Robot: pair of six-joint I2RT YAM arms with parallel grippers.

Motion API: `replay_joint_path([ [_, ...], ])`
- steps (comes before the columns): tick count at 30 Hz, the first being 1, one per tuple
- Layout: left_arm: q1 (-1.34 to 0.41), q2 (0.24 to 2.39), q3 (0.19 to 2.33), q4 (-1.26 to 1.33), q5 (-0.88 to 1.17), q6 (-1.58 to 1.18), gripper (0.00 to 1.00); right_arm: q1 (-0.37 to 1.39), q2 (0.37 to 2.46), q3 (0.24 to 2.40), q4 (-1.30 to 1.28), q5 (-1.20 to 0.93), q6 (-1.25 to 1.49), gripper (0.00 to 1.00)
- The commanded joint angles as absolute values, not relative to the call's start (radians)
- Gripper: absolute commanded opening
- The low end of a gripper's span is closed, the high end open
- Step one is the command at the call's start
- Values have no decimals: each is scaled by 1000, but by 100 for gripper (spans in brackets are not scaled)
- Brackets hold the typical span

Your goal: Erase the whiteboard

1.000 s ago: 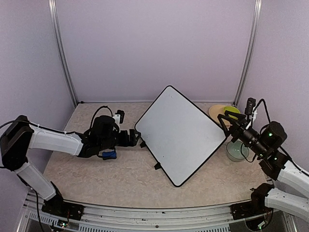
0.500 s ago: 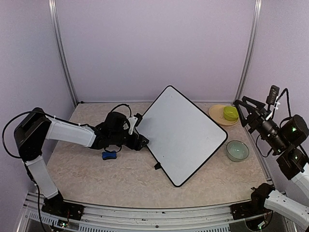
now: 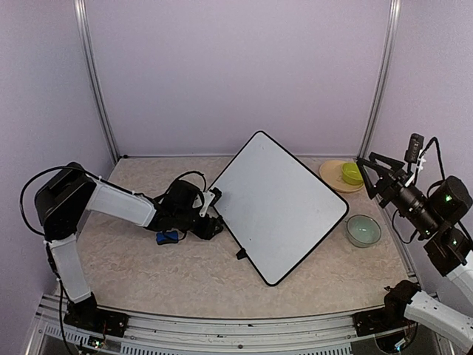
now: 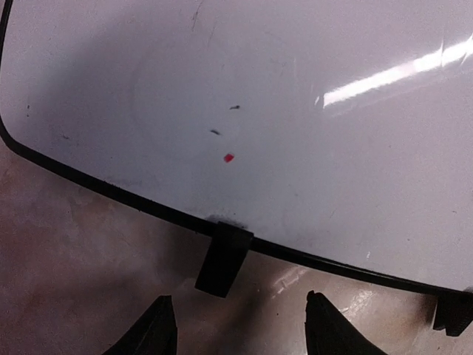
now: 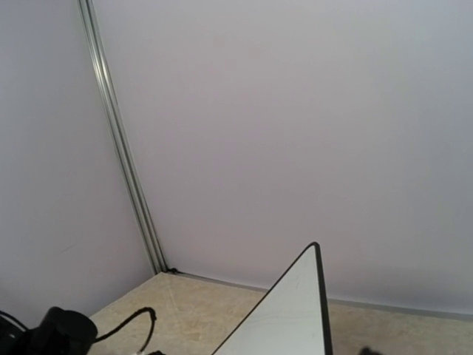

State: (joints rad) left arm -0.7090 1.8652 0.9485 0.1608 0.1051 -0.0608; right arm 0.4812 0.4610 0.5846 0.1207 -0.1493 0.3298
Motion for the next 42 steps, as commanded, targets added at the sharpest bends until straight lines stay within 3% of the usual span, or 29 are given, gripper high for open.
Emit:
replay_joint_path([
  [1,-694,1896,991,154,85,-44,58,480,439,611,113,-149,329,69],
  [9,-689,1944,1044,175,96,-54,43,480,443,610,112,-145,334,69],
  [20,-705,1957,1008,217,86,-80,1,480,438,609,110,-131,332,69],
  [32,-784,1941,917,283,-112,-398,0,480,443,611,112,-83,336,70],
  [42,-895,1977,1031,106,-389,-668,0,480,446,612,98,-67,348,70],
])
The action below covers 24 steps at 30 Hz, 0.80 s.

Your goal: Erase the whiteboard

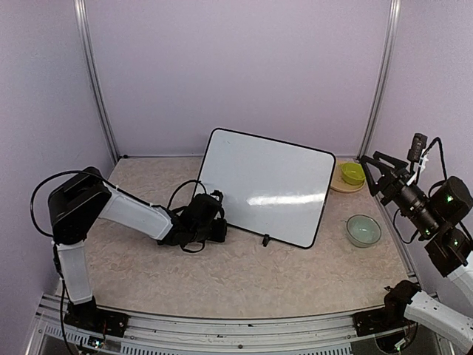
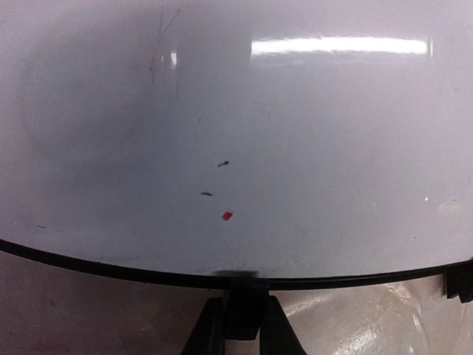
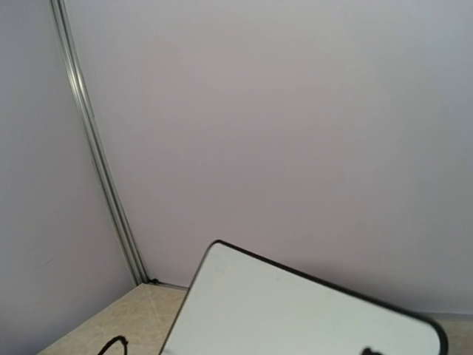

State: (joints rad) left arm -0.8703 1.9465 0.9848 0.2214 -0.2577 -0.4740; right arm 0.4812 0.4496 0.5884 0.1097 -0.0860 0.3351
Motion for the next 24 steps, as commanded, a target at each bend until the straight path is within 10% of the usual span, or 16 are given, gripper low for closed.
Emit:
replay_joint_path([
  [1,-904,1984,1043,86,-411,-697,0,481,444,610,97,-67,349,70],
  [19,-987,2161,1271,-235,-564,-1107,0,480,448,610,94,-78,342,70],
  [24,-989,2159,1269,-231,-561,-1108,21,480,451,609,97,-79,339,70],
])
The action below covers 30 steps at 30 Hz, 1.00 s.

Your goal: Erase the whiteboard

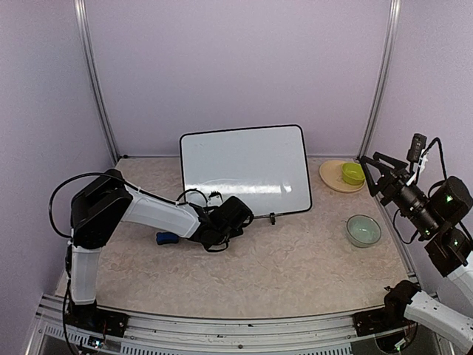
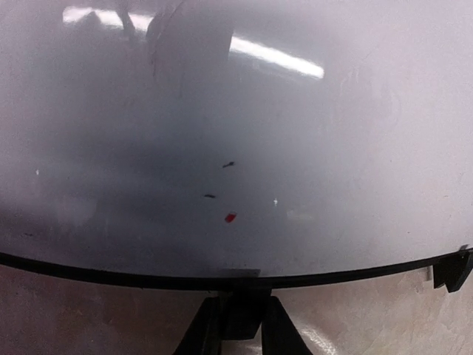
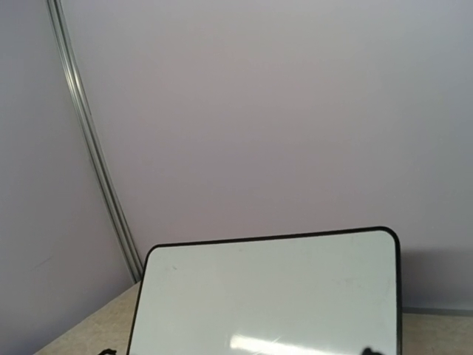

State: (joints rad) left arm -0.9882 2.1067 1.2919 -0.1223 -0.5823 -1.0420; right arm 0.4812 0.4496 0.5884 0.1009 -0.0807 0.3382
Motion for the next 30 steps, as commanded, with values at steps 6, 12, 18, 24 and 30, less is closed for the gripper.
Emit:
replay_joint_path([
  [6,-991,2151,1262,-233,-559,-1110,55,481,454,607,98,-82,338,70],
  [12,-999,2107,1221,-231,-575,-1123,71,481,447,601,86,-77,335,71],
  [18,-1049,1969,1138,-232,-592,-1118,97,480,422,583,27,-62,293,100],
  [24,-1141,1643,972,-232,-703,-1034,99,481,386,578,-141,63,277,100],
  [30,-1056,1228,836,-394,-756,-968,99,482,411,620,-293,323,301,100],
])
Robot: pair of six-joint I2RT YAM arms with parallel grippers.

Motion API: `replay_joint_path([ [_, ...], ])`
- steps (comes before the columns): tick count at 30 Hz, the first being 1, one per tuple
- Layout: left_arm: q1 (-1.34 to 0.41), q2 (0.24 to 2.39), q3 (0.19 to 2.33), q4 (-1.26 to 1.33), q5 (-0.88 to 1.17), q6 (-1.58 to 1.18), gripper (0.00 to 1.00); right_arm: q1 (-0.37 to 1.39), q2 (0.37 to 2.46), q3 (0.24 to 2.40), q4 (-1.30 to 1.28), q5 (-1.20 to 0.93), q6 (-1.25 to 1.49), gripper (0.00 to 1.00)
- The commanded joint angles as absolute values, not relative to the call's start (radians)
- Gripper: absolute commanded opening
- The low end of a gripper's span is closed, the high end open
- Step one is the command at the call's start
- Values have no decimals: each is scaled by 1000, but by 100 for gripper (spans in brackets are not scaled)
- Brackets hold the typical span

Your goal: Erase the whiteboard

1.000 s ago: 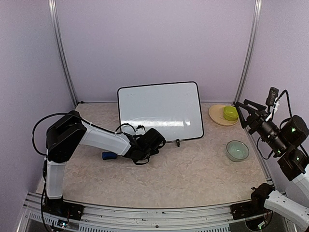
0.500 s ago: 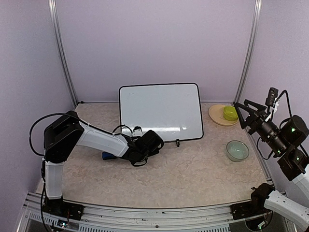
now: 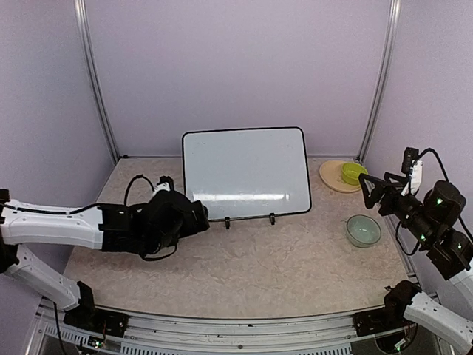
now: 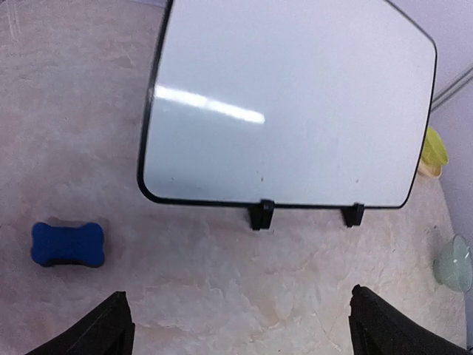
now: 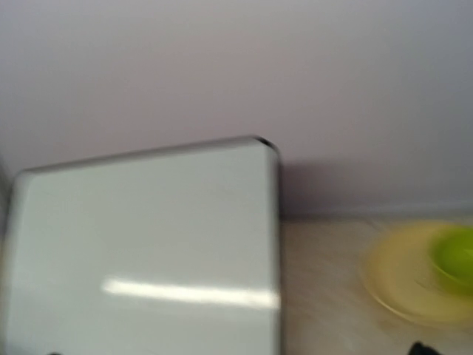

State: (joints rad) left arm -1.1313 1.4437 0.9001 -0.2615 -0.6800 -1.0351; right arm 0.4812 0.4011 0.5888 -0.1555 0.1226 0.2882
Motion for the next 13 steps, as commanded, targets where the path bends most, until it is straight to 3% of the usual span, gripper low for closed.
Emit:
replay_joint_path([
  [1,-1028,1164,821,-415,-756,-959,99,482,408,621,-301,352,310,100],
  [7,-864,868,723,-416,-732,-894,99,481,331,616,-305,470,327,100],
  [13,-790,816,724,-428,-687,-862,99,482,356,617,-306,484,331,100],
])
